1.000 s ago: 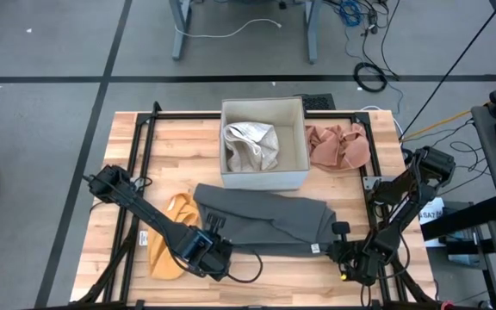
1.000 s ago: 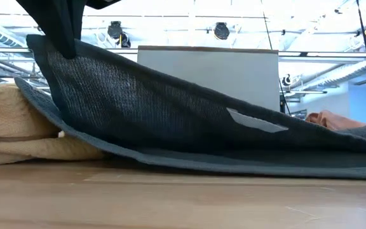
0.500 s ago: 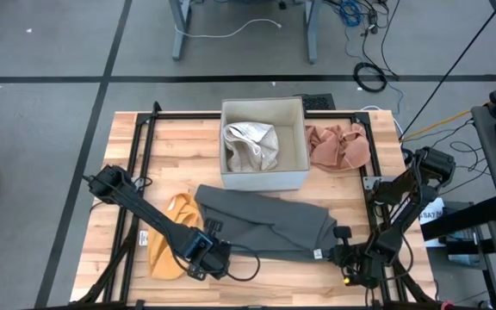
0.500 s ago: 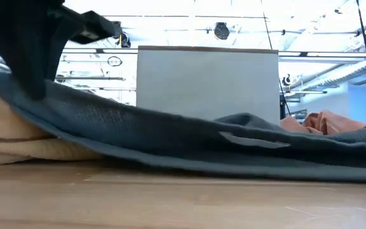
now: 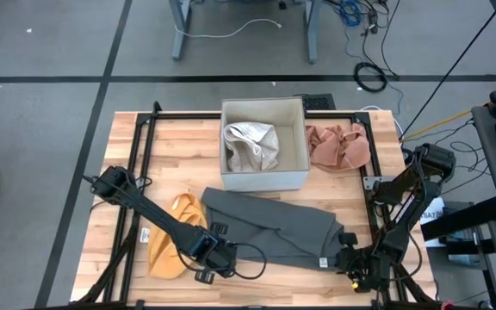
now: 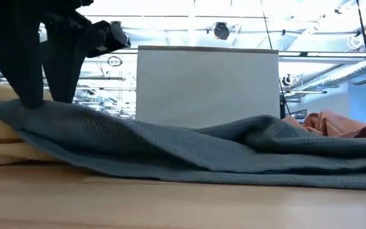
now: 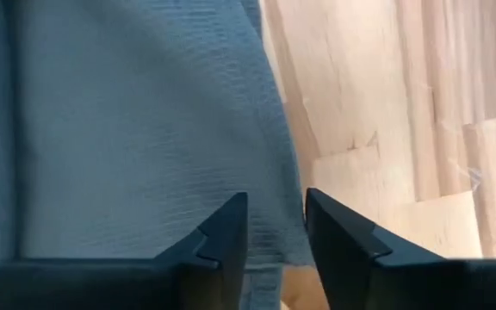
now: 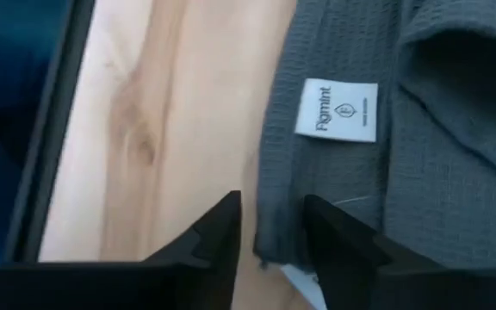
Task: Fold towel
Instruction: Fold the gray towel
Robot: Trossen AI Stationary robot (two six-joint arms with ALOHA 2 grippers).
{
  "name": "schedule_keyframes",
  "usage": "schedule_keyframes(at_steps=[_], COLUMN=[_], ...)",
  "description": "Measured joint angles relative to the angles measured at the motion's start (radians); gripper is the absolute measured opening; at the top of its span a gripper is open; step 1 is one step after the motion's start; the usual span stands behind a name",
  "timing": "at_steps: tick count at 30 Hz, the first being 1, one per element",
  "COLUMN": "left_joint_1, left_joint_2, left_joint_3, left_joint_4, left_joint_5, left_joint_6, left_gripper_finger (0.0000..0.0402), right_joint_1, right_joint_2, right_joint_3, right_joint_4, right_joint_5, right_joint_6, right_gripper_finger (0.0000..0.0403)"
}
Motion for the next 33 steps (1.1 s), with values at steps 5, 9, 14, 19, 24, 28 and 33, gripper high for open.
schedule_keyframes(at_steps=[5, 9, 14, 19, 24, 28, 33], left_joint_1=[0.033, 0.084, 0.146, 0.186, 0.203, 0.204, 0.205], left_joint_2=[0.003, 0.011, 0.088, 0.196, 0.232, 0.247, 0.251], left_joint_3=[0.000, 0.000, 0.000, 0.000, 0.006, 0.005, 0.004], left_joint_4=[0.121, 0.254, 0.325, 0.453, 0.488, 0.484, 0.485], left_joint_5=[-0.033, -0.063, -0.027, 0.014, 0.024, 0.036, 0.041], left_joint_6=[0.058, 0.113, 0.173, 0.223, 0.226, 0.231, 0.240], left_gripper_finger=[0.0140, 0.0140, 0.0140, 0.0140, 0.0140, 0.0140, 0.0140], right_joint_1=[0.012, 0.011, 0.008, 0.008, 0.003, 0.002, -0.001], right_joint_2=[-0.039, -0.067, -0.064, -0.047, -0.027, -0.005, 0.022], right_joint_3=[0.023, 0.067, 0.080, 0.081, 0.081, 0.081, 0.077], right_joint_4=[-0.020, -0.134, -0.281, -0.317, -0.313, -0.343, -0.397], right_joint_5=[0.031, 0.090, 0.137, 0.140, 0.139, 0.134, 0.077], right_joint_6=[-0.002, -0.017, 0.070, 0.109, 0.106, 0.111, 0.165], right_gripper_finger=[0.0140, 0.0133, 0.0110, 0.0090, 0.0083, 0.0082, 0.0082])
